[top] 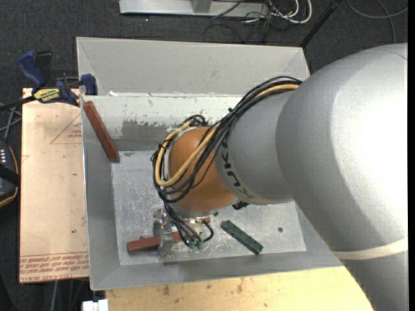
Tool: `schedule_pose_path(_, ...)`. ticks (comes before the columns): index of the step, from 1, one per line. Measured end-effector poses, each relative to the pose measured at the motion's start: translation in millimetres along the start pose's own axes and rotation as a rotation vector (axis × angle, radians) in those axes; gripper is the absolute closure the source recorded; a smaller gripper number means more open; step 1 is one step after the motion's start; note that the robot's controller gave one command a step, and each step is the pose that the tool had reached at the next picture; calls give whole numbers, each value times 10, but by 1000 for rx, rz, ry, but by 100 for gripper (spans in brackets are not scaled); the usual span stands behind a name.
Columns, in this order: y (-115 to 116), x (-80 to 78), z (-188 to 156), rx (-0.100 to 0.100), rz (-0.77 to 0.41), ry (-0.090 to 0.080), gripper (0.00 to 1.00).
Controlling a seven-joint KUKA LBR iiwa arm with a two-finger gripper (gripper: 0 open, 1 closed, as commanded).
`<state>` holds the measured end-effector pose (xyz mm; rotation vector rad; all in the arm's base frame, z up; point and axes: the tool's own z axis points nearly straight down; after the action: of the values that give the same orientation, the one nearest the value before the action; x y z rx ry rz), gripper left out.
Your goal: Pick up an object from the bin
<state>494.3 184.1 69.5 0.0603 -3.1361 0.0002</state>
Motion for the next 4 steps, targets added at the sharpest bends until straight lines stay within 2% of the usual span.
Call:
schedule_pose_path(3,-1,13,-26,0,0,1,100)
schedule_pose_path(4,3,7,-84,-1,1,-3,100)
